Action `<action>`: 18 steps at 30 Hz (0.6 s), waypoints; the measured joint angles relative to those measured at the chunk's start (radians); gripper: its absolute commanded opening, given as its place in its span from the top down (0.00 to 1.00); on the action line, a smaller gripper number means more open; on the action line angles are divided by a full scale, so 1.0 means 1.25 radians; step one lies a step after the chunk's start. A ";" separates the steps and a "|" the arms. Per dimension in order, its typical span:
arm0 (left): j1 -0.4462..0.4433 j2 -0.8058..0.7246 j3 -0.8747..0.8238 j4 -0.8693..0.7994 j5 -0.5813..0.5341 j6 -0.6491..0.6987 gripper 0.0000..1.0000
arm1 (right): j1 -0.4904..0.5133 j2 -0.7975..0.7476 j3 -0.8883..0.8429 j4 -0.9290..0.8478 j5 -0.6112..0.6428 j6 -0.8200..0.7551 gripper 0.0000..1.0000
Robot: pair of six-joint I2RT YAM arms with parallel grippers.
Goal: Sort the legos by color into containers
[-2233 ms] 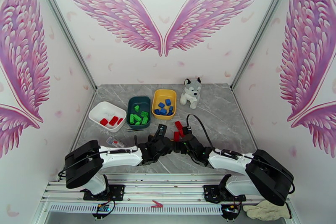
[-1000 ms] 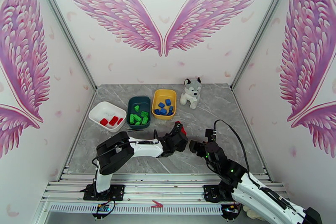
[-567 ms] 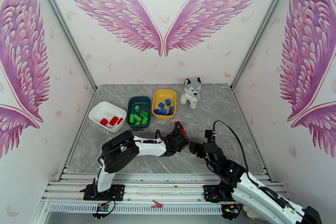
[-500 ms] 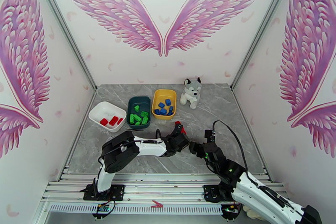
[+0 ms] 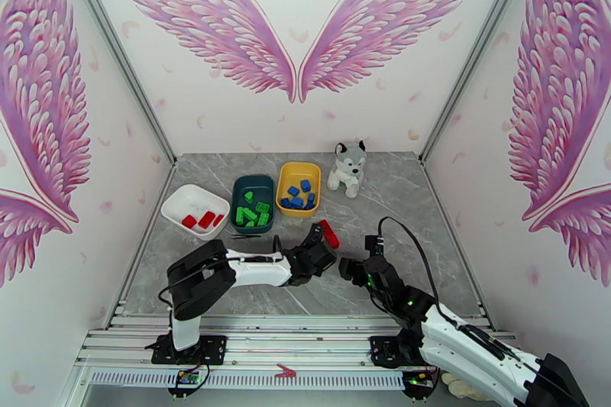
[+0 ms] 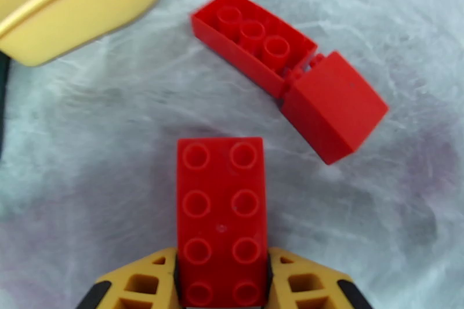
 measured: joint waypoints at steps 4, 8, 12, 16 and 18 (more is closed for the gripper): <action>0.022 -0.149 -0.063 -0.011 -0.027 0.000 0.76 | 0.001 0.085 0.016 0.041 -0.042 -0.017 0.22; 0.106 -0.309 -0.148 -0.018 -0.042 0.000 0.74 | 0.013 0.189 0.050 0.081 -0.066 -0.031 0.21; 0.253 -0.468 -0.238 -0.035 -0.054 0.000 0.73 | 0.027 0.296 0.098 0.125 -0.078 -0.041 0.21; 0.425 -0.612 -0.310 -0.046 -0.047 0.000 0.70 | 0.038 0.375 0.144 0.152 -0.083 -0.051 0.21; 0.508 -0.657 -0.332 -0.045 -0.021 0.001 0.70 | 0.042 0.397 0.160 0.164 -0.084 -0.057 0.21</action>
